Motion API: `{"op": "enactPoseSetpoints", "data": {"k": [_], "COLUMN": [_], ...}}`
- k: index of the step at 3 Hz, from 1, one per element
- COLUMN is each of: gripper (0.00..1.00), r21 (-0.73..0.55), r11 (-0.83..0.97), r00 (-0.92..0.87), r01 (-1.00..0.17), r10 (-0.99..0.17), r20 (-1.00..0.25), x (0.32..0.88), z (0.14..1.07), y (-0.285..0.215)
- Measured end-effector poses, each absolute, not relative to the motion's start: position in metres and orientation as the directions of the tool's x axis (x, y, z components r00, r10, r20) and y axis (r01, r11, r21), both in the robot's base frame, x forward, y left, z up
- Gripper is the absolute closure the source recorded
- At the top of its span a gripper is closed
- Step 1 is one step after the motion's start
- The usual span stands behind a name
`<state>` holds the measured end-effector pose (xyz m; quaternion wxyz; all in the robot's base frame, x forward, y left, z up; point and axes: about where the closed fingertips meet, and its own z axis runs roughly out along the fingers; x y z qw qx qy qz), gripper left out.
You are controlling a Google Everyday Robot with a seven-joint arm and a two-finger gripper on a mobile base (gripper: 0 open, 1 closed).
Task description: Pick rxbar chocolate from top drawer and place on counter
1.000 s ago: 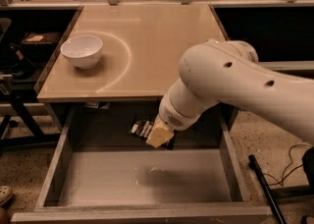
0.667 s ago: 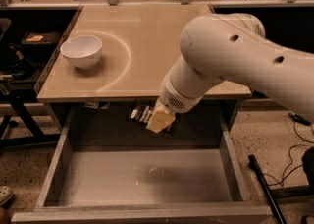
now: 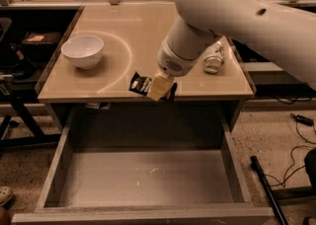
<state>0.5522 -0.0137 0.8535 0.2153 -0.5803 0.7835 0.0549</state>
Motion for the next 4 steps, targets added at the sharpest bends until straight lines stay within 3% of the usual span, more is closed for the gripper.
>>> {"op": "enactPoseSetpoints", "data": {"k": [2, 3, 4], "gripper": [1.0, 1.0, 0.82], "r21": [-0.127, -0.126, -0.126], "r11": [0.324, 0.327, 0.327], "r00": [-0.258, -0.26, -0.26], "r01": [-0.937, -0.936, -0.937], "r10": [-0.891, -0.889, -0.889], "r20": [-0.373, -0.377, -0.377], "x": [0.661, 0.665, 0.665], "z": [0.829, 0.828, 0.828], "y": [-0.008, -0.007, -0.007]}}
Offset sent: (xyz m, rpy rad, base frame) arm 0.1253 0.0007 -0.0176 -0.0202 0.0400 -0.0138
